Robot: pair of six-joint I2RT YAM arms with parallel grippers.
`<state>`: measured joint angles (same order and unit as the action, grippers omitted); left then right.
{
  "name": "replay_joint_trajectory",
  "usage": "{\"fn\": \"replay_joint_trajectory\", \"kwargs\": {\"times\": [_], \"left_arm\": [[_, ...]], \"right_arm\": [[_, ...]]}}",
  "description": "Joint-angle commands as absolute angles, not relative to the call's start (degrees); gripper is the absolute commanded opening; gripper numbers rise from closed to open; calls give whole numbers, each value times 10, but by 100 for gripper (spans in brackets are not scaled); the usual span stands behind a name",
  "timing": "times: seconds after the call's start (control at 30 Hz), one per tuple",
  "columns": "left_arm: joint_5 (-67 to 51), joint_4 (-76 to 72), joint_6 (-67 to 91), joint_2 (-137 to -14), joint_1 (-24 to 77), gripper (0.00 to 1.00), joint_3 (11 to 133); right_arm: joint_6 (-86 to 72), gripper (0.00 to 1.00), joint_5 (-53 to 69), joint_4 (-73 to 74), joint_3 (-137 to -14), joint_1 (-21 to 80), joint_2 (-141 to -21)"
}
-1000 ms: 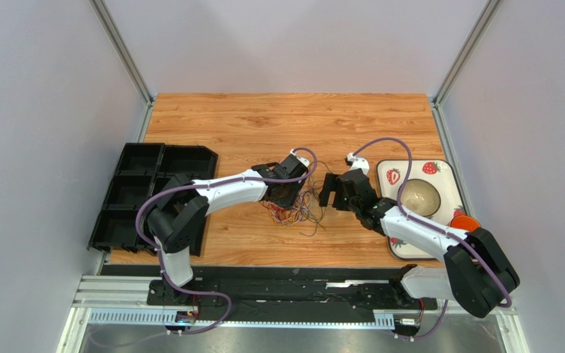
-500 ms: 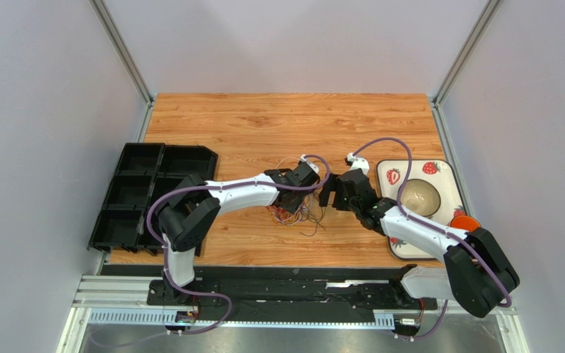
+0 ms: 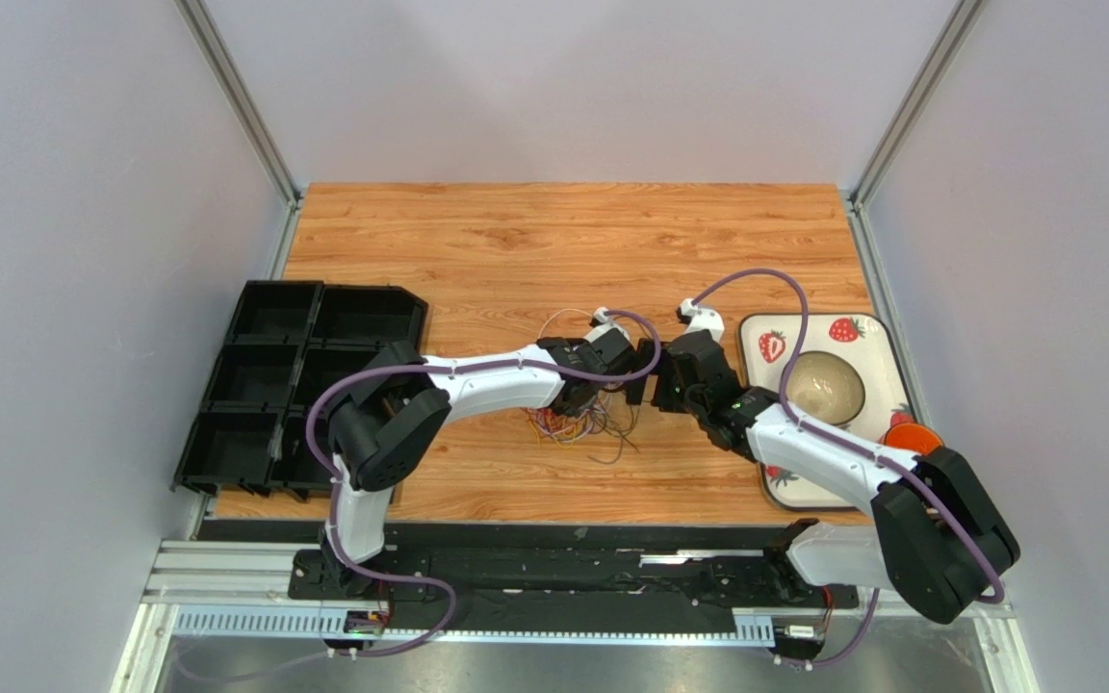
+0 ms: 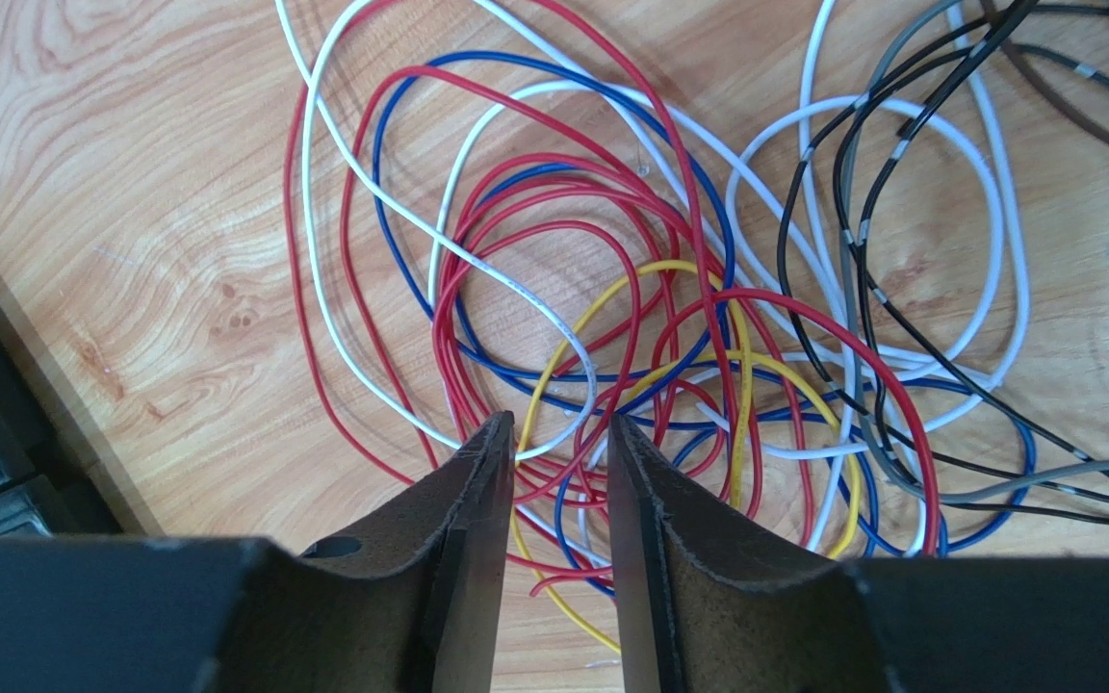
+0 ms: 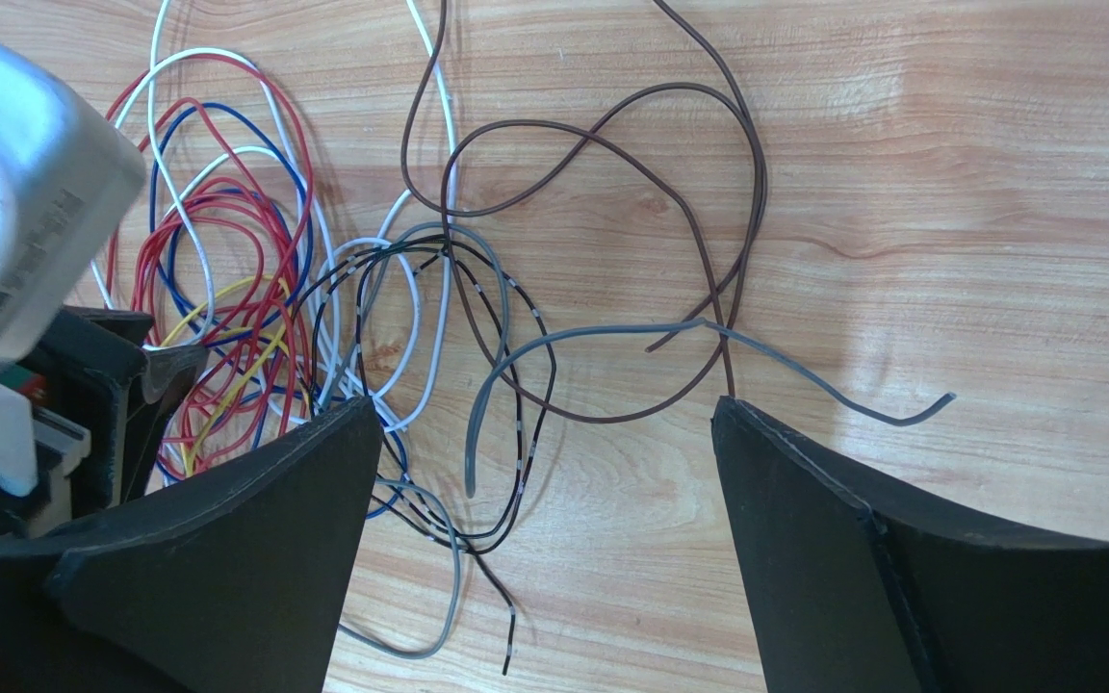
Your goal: Untangle the cables
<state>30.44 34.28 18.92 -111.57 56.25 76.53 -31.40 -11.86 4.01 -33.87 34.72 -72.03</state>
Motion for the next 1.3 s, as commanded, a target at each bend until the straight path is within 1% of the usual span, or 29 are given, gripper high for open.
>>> {"fn": "replay_joint_trajectory", "kwargs": {"times": [0.0,0.07,0.17,0.3,0.37,0.4,0.6,0.8,1.0,1.03,1.17,1.2,1.23,1.27], "left_arm": [[330,352,190,-1121,573,33,789],[330,352,187,-1122,577,31,792],[330,353,186,-1129,580,22,796],[333,354,185,-1136,580,14,798],[347,357,187,-1137,580,4,798],[353,360,187,-1137,580,0,800],[388,378,163,-1115,579,0,823],[423,425,118,-1055,575,0,903],[454,491,56,-1006,544,0,1062],[458,497,44,-996,542,0,1111],[454,518,1,-999,542,0,1206],[456,528,6,-1004,541,1,1214],[454,541,16,-1007,537,16,1208],[415,547,29,-1005,531,22,1195]], "right_arm": [[-308,89,-120,33,-359,350,-724],[-307,89,-120,33,-359,350,-724],[-307,89,-120,33,-359,350,-726],[-307,89,-120,34,-360,350,-725],[-307,89,-120,33,-360,351,-726],[-307,89,-120,33,-361,351,-726],[-308,89,-119,35,-361,350,-726],[-307,89,-120,34,-359,349,-725],[-308,89,-120,33,-358,350,-722],[-308,89,-120,33,-358,350,-722],[-308,89,-121,33,-357,350,-720],[-308,89,-121,32,-356,349,-720],[-308,89,-122,32,-356,350,-720],[-309,89,-121,32,-355,350,-719]]}}
